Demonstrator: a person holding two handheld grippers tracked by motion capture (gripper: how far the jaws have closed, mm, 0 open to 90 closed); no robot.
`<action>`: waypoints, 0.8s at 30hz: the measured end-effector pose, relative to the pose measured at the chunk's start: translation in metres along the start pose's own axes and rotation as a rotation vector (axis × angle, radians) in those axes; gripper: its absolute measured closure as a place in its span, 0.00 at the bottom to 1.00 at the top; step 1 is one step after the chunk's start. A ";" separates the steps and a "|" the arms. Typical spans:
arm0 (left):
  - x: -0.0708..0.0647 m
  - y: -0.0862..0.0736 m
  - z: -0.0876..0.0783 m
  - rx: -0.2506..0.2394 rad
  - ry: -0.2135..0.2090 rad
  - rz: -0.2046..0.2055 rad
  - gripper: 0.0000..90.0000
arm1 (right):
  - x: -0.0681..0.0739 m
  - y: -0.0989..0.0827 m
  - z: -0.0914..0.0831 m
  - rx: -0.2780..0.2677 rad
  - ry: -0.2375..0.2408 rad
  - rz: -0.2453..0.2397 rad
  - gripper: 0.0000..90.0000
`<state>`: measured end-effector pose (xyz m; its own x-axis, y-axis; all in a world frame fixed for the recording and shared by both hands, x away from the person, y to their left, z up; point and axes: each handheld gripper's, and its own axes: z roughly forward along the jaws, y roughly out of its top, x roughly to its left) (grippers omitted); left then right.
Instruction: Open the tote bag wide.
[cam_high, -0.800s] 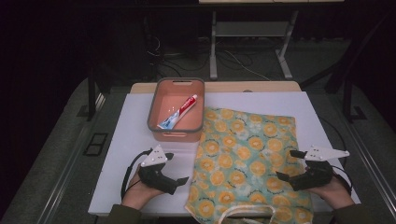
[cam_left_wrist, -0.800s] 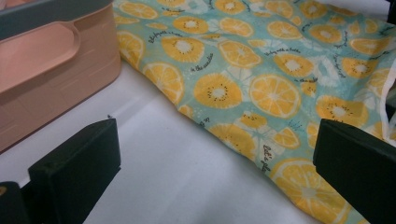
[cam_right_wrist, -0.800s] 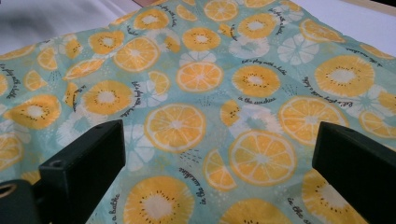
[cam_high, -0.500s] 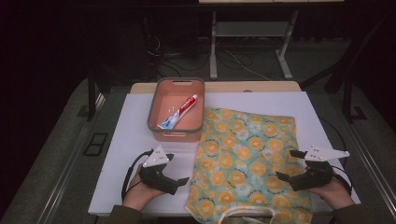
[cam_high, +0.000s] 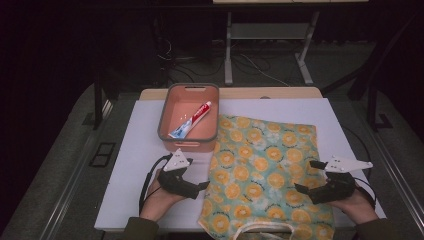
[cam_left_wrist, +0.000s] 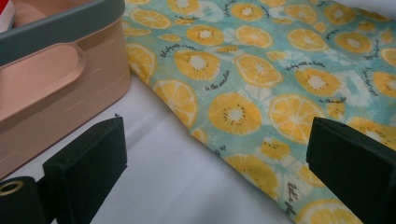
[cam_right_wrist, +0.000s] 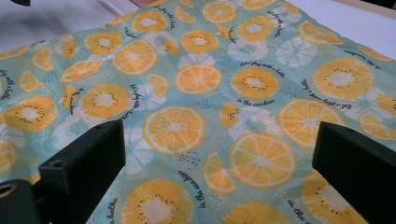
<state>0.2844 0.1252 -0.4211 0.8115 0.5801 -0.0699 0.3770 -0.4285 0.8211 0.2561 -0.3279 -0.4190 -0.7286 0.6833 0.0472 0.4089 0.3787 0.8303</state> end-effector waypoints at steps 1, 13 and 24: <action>0.000 0.000 0.002 0.005 0.002 0.002 0.06 | 0.000 0.000 0.000 -0.001 -0.001 0.000 0.03; 0.001 0.008 0.031 0.036 -0.010 -0.004 0.16 | 0.000 -0.001 0.001 -0.001 -0.008 -0.001 0.03; 0.010 0.008 0.059 0.086 0.000 -0.036 0.31 | -0.001 -0.001 0.001 -0.002 -0.013 0.003 0.03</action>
<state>0.3216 0.0872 -0.4486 0.7967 0.5962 -0.0991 0.4431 -0.4648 0.7665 0.2565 -0.3286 -0.4205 -0.7204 0.6923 0.0426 0.4097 0.3751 0.8315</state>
